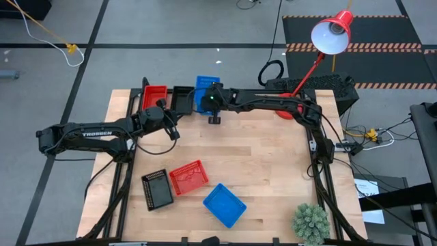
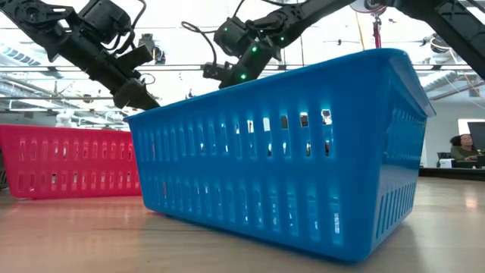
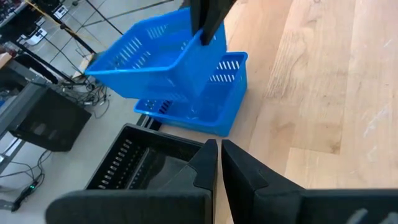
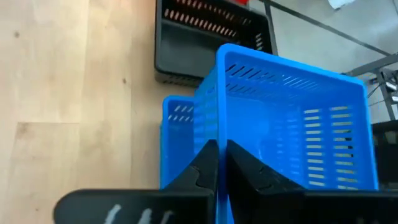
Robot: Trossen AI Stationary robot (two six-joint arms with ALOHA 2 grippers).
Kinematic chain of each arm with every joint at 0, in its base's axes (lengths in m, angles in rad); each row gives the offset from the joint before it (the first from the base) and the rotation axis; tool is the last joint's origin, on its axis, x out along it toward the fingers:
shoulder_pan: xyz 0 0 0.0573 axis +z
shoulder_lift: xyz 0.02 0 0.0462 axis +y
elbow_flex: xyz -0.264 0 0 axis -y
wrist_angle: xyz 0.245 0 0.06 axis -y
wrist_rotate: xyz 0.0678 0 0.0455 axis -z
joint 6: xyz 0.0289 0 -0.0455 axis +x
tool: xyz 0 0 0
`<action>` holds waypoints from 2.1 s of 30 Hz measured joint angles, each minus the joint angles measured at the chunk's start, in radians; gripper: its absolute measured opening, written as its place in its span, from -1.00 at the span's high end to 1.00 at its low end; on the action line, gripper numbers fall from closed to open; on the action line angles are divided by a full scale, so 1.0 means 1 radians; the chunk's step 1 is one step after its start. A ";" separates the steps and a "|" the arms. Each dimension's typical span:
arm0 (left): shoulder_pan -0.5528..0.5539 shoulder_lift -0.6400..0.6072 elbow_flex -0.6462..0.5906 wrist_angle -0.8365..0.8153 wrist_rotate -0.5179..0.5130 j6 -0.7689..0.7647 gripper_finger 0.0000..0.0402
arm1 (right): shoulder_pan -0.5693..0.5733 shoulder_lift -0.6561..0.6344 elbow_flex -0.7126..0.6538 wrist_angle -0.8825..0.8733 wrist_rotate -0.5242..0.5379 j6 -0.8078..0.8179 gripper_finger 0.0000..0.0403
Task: Stack baskets by color
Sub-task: Stack the middle blue bin on top of the top blue bin, then stack the bottom red bin on top of the stacked red bins
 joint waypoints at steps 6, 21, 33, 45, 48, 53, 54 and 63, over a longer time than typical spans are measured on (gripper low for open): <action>0.000 0.000 0.000 0.000 0.000 0.005 0.87 | -0.003 0.019 0.000 0.006 -0.001 0.012 0.96; 0.000 0.000 0.000 0.000 0.000 0.007 0.87 | -0.007 0.035 -0.024 0.018 -0.005 0.028 0.96; 0.000 0.000 0.000 0.000 0.000 0.007 0.87 | -0.007 0.037 -0.024 0.016 -0.005 0.028 0.96; 0.000 0.000 0.000 0.000 0.000 0.007 0.87 | -0.010 0.037 -0.024 0.017 -0.028 0.033 0.69; 0.000 0.000 0.000 0.001 0.000 0.007 0.87 | -0.012 0.037 -0.024 0.017 -0.027 0.038 0.57; 0.000 0.000 0.000 0.001 0.000 0.007 0.87 | -0.017 0.037 -0.024 0.027 -0.026 0.054 0.44; 0.000 0.000 0.000 0.001 0.000 0.007 0.87 | -0.017 0.037 -0.024 0.029 -0.026 0.054 0.43; 0.000 0.000 0.000 0.001 0.000 0.007 0.87 | 0.003 0.023 -0.025 0.018 -0.027 0.054 0.41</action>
